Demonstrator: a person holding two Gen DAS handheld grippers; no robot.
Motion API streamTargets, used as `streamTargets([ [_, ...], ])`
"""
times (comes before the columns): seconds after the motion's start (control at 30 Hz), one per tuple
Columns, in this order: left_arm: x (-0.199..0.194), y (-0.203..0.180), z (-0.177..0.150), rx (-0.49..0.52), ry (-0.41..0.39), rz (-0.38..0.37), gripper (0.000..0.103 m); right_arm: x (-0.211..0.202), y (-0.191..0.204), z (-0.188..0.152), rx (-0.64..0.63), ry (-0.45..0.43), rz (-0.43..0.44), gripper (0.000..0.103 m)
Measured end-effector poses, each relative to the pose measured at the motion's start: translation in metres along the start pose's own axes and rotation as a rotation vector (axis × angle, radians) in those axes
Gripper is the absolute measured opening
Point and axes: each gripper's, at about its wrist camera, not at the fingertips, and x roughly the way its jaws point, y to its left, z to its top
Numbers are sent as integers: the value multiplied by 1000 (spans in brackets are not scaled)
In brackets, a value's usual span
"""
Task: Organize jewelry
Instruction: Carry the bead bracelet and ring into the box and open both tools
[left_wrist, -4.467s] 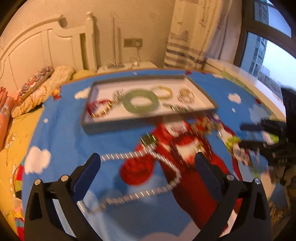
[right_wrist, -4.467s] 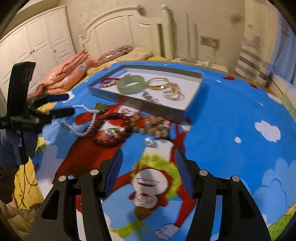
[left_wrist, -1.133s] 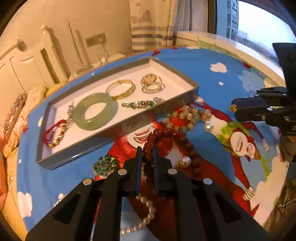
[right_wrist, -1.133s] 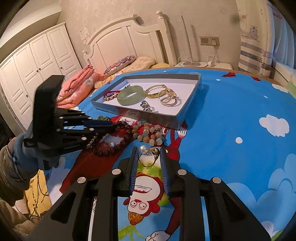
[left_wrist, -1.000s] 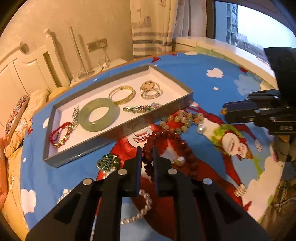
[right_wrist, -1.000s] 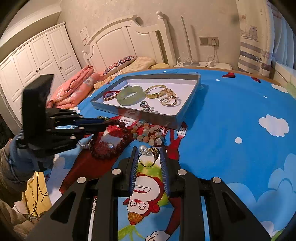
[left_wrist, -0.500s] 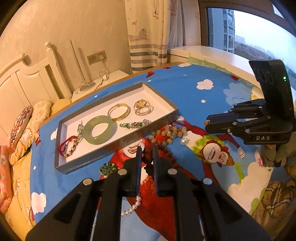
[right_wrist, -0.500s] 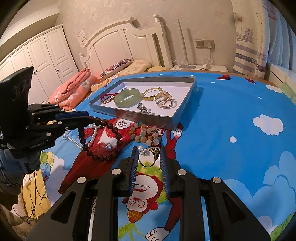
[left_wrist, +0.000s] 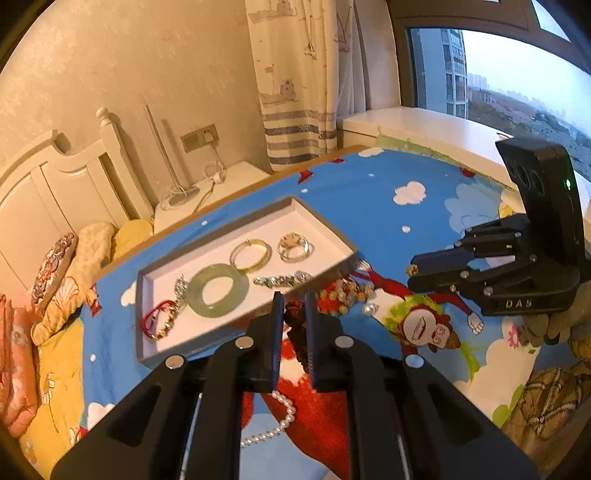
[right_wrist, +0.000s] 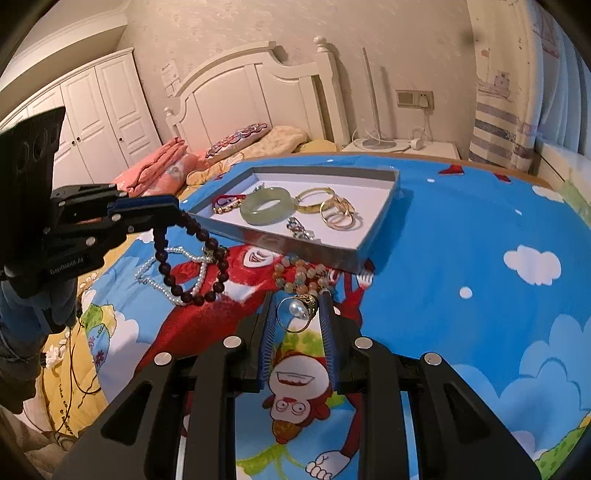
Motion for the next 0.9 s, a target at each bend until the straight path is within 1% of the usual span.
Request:
streamTargets([
  [0.23,-7,6,16,1,-33,25,11,1,8,14,-26,-19,-10,24],
  [0.5,-1,20,32,-10,-52,49,11,12,10,37,-50,-37,-25,24],
  [0.7,14,37,42,-32,-45,66,11,31,3,55,-58,-31,-40,24],
  [0.9,41,62,51,-88,-24,72,11,59,-11,74,-52,-1,-55,24],
])
